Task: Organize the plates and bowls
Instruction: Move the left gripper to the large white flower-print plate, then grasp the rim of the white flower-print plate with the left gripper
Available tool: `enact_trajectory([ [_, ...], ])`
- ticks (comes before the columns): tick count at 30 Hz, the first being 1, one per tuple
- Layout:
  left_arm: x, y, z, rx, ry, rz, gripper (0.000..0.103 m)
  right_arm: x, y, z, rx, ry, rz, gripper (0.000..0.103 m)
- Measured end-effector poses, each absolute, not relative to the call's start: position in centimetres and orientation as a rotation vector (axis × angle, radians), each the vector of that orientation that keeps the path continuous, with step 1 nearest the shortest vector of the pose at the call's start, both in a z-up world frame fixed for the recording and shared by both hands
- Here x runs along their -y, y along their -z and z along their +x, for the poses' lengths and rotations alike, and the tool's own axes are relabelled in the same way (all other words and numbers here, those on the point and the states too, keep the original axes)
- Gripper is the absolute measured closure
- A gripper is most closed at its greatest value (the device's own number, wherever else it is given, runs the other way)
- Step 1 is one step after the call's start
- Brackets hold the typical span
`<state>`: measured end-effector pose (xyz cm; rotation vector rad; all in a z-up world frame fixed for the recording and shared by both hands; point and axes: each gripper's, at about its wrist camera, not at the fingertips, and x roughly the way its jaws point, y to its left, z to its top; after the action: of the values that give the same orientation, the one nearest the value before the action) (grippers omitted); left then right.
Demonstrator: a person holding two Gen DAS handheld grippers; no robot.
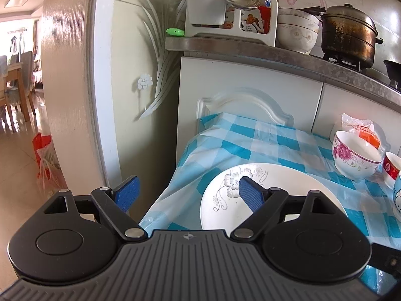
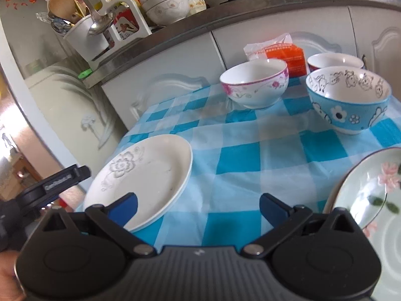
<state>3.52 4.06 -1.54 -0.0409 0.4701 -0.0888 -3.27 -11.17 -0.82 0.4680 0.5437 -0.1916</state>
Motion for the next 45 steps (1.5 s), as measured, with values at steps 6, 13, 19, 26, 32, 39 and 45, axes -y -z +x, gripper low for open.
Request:
enact_trajectory([
  [6, -4.6, 1.5, 3.7, -0.482, 0.105, -0.080, 0.000, 11.0, 0.8, -1.9, -0.531, 0.170, 0.482, 0.001],
  [13, -4.8, 1.9, 3.9, -0.505, 0.122, -0.102, 0.000, 11.0, 1.4, -0.3, -0.540, 0.155, 0.515, 0.001],
  [19, -5.0, 2.1, 4.1, -0.515, 0.148, -0.140, 0.000, 11.3, 2.0, 0.7, -0.540, 0.156, 0.519, 0.003],
  [26, -4.6, 2.2, 4.1, -0.516, 0.180, -0.161, 0.000, 11.4, 2.5, 1.6, -0.538, 0.128, 0.519, 0.016],
  [32, -4.1, 2.3, 4.0, -0.518, 0.194, -0.148, 0.000, 11.3, 2.8, 2.3, -0.535, 0.111, 0.499, 0.025],
  [39, -3.4, 2.7, 4.0, -0.538, 0.227, -0.134, 0.003, 11.3, 3.1, 2.7, -0.522, 0.076, 0.505, 0.039],
  [45, -2.9, 3.4, 4.3, -0.578, 0.269, -0.155, 0.019, 11.5, 3.2, 3.1, -0.510, 0.062, 0.529, 0.039],
])
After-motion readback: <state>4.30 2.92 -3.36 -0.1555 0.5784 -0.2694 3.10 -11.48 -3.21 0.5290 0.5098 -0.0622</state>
